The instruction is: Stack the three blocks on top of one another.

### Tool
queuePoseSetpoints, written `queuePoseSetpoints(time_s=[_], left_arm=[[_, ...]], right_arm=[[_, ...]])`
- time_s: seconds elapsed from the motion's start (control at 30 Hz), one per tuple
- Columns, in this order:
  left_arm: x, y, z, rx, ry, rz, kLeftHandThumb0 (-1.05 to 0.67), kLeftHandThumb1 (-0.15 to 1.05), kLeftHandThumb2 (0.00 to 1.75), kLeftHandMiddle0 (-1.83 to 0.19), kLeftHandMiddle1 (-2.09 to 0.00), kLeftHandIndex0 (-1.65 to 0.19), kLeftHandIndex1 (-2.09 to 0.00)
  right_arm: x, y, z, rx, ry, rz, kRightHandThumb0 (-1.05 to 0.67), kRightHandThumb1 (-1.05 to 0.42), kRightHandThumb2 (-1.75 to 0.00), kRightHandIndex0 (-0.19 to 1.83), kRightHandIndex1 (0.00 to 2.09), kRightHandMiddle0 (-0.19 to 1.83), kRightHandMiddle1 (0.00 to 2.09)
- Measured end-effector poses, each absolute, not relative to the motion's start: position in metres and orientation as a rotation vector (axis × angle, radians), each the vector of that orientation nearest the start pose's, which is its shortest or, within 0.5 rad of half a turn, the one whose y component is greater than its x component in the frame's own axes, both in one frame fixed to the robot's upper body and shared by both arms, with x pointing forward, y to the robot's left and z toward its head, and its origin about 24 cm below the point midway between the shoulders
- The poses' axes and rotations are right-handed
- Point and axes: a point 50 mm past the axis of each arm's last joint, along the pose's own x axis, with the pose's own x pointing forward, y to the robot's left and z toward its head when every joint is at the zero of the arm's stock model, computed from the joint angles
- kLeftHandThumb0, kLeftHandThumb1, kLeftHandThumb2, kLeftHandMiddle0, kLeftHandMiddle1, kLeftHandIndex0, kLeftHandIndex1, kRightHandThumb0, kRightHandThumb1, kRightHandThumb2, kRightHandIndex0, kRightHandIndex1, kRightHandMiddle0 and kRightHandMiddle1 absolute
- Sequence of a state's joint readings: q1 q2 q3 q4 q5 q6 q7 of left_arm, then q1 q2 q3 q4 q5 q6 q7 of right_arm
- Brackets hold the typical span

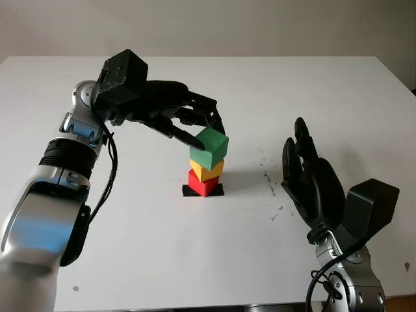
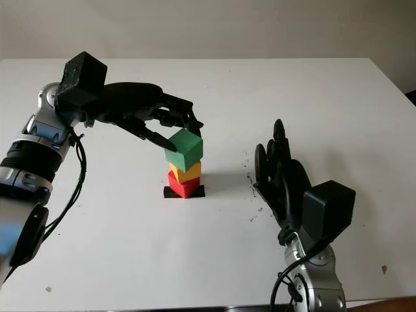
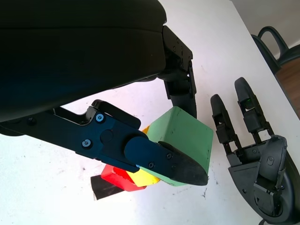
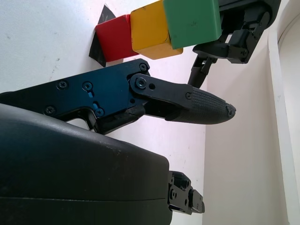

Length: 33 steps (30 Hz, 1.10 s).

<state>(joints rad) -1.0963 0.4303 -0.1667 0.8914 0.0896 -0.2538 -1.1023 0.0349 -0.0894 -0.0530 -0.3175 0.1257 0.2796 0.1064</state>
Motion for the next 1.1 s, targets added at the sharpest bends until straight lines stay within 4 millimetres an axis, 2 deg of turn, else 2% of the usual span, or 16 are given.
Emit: queuePoseSetpoints(time_s=[0.2,0.3,0.37,0.43,0.5,0.63,0.7,0.83,0.87,0.97,1.03,1.1], left_arm=[[0.387,0.139,0.205,0.785,-0.079,-1.095,-0.7,0.98,0.05,-0.17,-0.05,-0.25,-1.18],[0.387,0.139,0.205,0.788,-0.077,-1.091,-0.68,0.97,0.05,-0.15,-0.04,-0.16,-1.17],[0.387,0.139,0.206,0.792,-0.084,-1.095,-0.69,0.97,0.05,-0.1,-0.04,-0.02,-0.89],[0.386,0.139,0.208,0.785,-0.114,-1.105,-0.67,0.96,0.05,-0.05,-0.04,0.02,-0.58],[0.386,0.141,0.209,0.757,-0.112,-1.11,-0.65,0.93,0.05,0.11,-0.03,0.08,-0.24],[0.387,0.149,0.212,0.717,-0.072,-1.085,-0.74,0.92,0.05,0.19,0.0,0.18,-0.03],[0.386,0.155,0.218,0.699,-0.071,-1.062,-0.77,0.92,0.05,0.19,0.0,0.19,-0.01],[0.386,0.167,0.228,0.623,-0.061,-1.015,-0.69,0.92,0.05,0.19,0.0,0.19,0.0],[0.386,0.171,0.231,0.587,-0.065,-0.998,-0.72,0.93,0.06,0.19,0.0,0.19,0.0],[0.385,0.18,0.235,0.541,-0.101,-0.932,-0.91,1.02,0.12,0.19,0.0,0.19,0.0],[0.384,0.186,0.233,0.514,-0.126,-0.879,-0.96,1.04,0.42,0.19,0.0,0.19,0.0],[0.383,0.193,0.227,0.458,-0.151,-0.804,-0.93,1.05,0.62,0.19,0.0,0.19,0.0]], right_arm=[[0.244,-0.168,0.083,0.029,-0.01,0.082,-0.73,-1.05,-0.63,-0.19,0.0,-0.19,0.0],[0.244,-0.168,0.083,0.029,-0.01,0.085,-0.72,-1.05,-0.64,-0.19,0.0,-0.19,0.0],[0.244,-0.168,0.083,0.028,-0.011,0.087,-0.72,-1.05,-0.64,-0.19,0.0,-0.19,0.0],[0.244,-0.168,0.083,0.028,-0.012,0.089,-0.73,-1.05,-0.63,-0.19,0.0,-0.19,0.0],[0.244,-0.168,0.083,0.028,-0.015,0.093,-0.73,-1.05,-0.63,-0.19,0.0,-0.19,0.0],[0.244,-0.168,0.083,0.028,-0.018,0.096,-0.72,-1.05,-0.63,-0.19,0.0,-0.19,0.0],[0.244,-0.168,0.083,0.027,-0.018,0.094,-0.72,-1.05,-0.63,-0.19,0.0,-0.19,0.0],[0.244,-0.168,0.083,0.026,-0.018,0.094,-0.72,-1.05,-0.64,-0.19,0.0,-0.19,0.0],[0.244,-0.168,0.083,0.027,-0.018,0.094,-0.72,-1.05,-0.63,-0.19,0.0,-0.19,0.0],[0.244,-0.168,0.084,0.03,-0.019,0.098,-0.71,-1.05,-0.63,-0.19,0.0,-0.19,0.0],[0.244,-0.168,0.083,0.03,-0.019,0.101,-0.72,-1.05,-0.63,-0.19,0.0,-0.19,0.0],[0.245,-0.168,0.084,0.029,-0.019,0.101,-0.72,-1.05,-0.63,-0.19,0.0,-0.19,0.0]])
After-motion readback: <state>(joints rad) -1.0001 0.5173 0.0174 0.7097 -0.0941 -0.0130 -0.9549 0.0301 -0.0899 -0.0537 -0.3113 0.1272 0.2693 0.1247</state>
